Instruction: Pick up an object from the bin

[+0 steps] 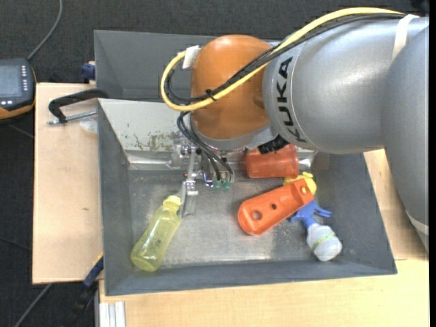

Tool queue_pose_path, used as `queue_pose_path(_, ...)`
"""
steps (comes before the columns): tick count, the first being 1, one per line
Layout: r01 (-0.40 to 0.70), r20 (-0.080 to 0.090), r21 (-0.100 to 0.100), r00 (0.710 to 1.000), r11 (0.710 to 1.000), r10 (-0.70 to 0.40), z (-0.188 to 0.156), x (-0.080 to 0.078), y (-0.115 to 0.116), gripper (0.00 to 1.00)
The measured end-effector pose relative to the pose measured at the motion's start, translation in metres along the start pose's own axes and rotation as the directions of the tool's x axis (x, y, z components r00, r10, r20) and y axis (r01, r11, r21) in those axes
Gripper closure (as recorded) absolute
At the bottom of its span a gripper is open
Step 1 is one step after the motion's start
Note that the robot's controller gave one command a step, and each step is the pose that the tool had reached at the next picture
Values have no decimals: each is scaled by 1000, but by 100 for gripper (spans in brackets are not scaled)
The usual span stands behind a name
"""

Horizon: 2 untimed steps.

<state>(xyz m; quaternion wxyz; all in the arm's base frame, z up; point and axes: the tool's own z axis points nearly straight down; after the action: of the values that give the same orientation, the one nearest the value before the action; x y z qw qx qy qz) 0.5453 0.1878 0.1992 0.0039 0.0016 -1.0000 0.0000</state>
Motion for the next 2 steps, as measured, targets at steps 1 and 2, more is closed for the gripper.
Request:
queue_pose_path(1, -2, 8, -2, 1000, 1000, 2, -5, -2, -1, 0)
queue_pose_path(2, 75, 11, -5, 997, 997, -75, 14, -3, -24, 0)
